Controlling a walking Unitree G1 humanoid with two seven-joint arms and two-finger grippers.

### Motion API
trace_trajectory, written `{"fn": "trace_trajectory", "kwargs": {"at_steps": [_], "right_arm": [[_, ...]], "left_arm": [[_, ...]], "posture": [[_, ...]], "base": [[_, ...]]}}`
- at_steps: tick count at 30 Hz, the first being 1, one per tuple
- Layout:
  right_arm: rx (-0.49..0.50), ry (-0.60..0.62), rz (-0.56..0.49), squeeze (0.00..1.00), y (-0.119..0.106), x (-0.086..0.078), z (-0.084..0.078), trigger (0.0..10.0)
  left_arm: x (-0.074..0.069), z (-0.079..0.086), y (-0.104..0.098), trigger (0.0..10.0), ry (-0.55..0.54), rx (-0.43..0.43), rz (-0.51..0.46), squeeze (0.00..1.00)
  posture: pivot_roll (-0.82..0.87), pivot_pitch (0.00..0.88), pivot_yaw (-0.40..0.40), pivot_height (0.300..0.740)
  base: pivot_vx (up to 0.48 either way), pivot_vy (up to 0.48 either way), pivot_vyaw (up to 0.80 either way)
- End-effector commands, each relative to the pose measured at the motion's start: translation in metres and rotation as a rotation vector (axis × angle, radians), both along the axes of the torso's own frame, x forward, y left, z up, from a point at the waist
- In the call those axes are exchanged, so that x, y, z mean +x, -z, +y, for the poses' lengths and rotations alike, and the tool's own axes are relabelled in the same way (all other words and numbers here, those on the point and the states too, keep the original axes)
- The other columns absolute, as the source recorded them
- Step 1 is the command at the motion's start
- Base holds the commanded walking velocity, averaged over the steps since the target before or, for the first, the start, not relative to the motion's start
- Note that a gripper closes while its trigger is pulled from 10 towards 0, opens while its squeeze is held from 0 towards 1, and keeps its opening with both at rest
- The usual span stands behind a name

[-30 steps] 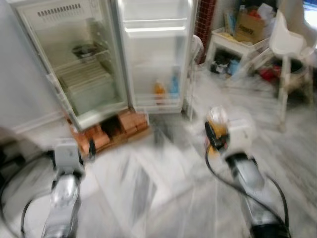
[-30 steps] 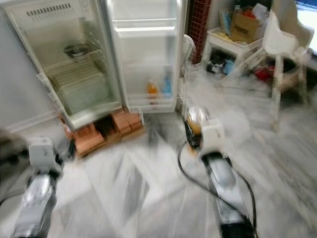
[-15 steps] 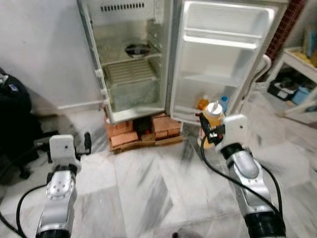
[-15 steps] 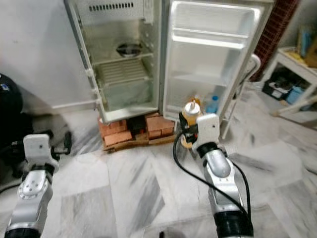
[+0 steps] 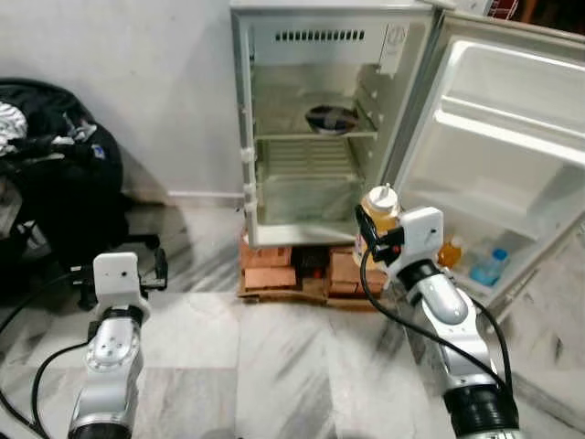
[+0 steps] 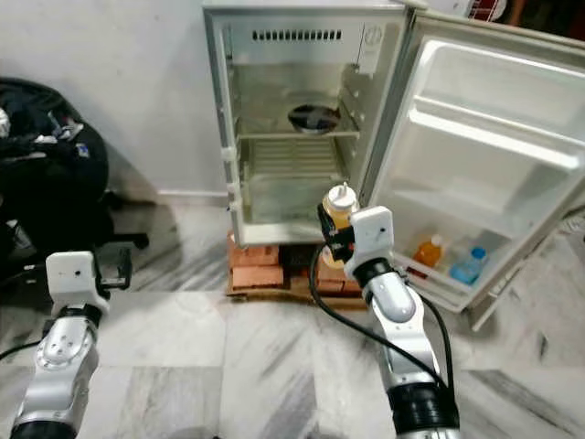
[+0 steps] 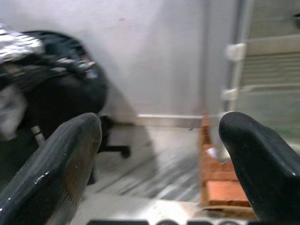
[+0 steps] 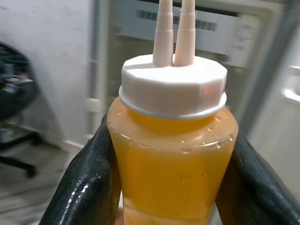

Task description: Restocking fridge

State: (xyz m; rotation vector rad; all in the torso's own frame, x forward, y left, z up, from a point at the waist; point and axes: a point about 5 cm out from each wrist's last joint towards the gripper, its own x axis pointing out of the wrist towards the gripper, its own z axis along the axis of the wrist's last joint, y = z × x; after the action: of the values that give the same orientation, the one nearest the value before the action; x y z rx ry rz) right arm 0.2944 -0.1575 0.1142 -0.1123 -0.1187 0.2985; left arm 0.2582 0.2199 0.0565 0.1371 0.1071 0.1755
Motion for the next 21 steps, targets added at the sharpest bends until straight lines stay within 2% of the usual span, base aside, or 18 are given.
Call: {"fn": "trace_trajectory", "kwargs": {"at_steps": [1,21], "right_arm": [[0.002,0.033,-0.002,0.00,-0.0008,0.0006,-0.0118,10.0],[0.019,-0.019,0.015,0.00,-0.0004,0.0034,-0.0065,10.0]], "left_arm": [[0.0045,-0.0091,-0.0020,10.0,0.029,0.001,-0.009,0.00],[0.0057,-0.0154,0.0026,10.0,0.034,-0.006,0.006,0.00]], "posture": [[0.02,0.000,-0.037,0.740],[0.02,0.000,-0.047,0.740]], "base": [[0.345,-0.330,0.00],[0.300,-0.362,0.00]]}}
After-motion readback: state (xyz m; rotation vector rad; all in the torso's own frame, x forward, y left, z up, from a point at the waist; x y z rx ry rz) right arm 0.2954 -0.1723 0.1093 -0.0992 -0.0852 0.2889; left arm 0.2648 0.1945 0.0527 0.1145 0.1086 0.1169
